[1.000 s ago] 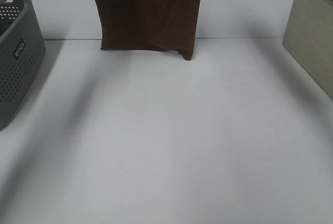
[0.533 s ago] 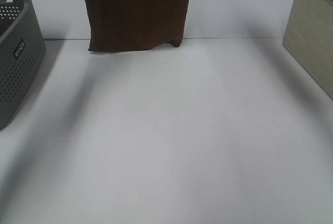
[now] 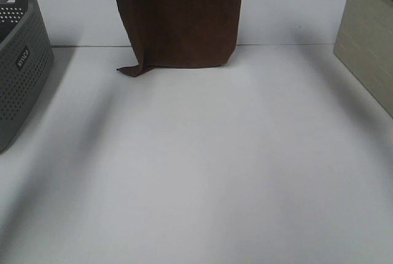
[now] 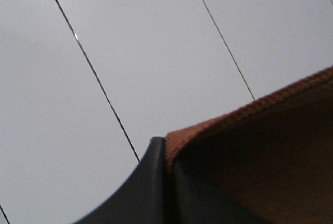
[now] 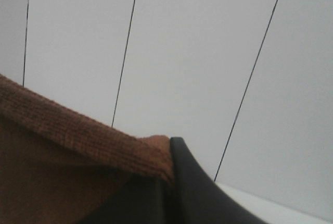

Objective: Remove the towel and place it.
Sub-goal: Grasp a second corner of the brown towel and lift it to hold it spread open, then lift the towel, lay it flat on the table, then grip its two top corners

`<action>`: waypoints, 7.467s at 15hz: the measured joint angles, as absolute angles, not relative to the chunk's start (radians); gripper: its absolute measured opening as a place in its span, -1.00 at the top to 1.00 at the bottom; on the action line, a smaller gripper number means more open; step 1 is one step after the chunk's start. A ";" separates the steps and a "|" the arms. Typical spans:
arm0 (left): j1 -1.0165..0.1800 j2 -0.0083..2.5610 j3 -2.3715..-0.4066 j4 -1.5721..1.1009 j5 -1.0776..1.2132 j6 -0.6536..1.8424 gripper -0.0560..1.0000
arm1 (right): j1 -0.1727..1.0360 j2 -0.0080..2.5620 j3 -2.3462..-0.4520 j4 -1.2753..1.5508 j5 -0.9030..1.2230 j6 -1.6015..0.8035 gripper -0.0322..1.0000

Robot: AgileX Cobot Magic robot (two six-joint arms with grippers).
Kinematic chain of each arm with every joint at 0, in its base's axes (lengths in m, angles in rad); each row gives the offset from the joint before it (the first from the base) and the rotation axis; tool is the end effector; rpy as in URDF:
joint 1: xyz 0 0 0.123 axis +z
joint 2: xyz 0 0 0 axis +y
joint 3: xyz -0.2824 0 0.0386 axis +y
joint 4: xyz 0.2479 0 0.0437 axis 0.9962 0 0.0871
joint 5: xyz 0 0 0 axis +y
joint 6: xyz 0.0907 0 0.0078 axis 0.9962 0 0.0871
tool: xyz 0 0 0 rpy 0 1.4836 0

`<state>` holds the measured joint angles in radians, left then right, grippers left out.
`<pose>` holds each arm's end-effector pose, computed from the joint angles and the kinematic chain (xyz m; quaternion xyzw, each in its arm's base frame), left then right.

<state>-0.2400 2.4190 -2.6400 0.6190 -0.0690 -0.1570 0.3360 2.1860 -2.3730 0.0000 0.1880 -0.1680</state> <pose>0.5379 -0.1353 0.4101 0.2102 0.5270 0.0795 0.8196 0.4915 0.1717 0.4281 -0.1686 0.6546 0.0618 0.7343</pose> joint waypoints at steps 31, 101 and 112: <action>-0.373 1.249 -1.334 -0.163 1.131 0.067 0.89 | 0.363 1.355 -1.580 0.325 1.220 -0.135 0.92; -0.729 1.646 -0.956 -0.487 1.203 0.078 -0.74 | 0.343 1.396 -0.707 0.289 1.000 -0.131 -0.39; -0.135 1.930 -1.436 -0.300 0.921 0.272 -0.74 | 0.084 1.881 -1.410 0.323 0.914 -0.220 -0.60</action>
<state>-0.1350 1.9300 -1.4360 -0.3000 0.9210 0.2720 0.0840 1.8810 -1.4100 0.3230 0.9140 -0.2200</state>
